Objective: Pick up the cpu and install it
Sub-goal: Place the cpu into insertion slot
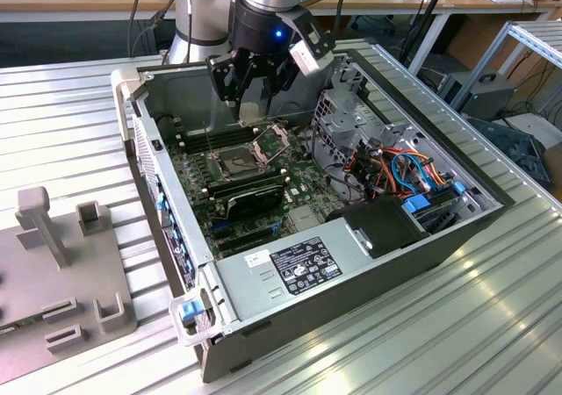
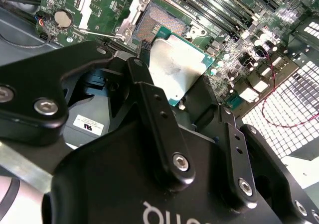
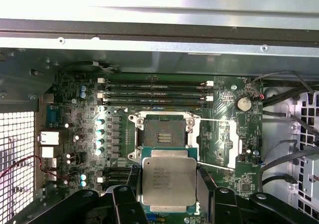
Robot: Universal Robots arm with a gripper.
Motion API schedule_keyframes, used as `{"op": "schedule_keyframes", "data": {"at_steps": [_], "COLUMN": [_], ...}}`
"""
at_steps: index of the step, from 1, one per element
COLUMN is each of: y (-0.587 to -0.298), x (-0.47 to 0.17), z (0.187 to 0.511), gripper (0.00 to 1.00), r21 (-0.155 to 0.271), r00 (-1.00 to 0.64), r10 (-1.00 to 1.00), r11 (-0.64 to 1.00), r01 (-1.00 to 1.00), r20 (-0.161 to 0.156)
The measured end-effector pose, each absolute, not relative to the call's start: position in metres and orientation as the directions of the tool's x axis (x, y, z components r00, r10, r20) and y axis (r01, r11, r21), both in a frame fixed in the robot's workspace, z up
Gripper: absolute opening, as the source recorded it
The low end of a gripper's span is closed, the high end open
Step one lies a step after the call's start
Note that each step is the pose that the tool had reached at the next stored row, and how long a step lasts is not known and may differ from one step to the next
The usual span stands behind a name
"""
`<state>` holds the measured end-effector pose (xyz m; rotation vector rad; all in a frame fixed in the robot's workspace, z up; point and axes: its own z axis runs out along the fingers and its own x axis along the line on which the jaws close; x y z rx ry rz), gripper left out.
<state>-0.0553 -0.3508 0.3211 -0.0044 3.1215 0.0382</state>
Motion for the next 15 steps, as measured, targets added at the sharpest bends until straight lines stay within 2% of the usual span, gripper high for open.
{"op": "schedule_keyframes", "data": {"at_steps": [15], "y": [-0.3508], "x": [-0.0553], "z": [0.3179], "gripper": [0.54], "r21": [0.024], "r00": [-0.960], "r10": [0.278], "r11": [0.960], "r01": [0.278], "r20": [-0.020]}}
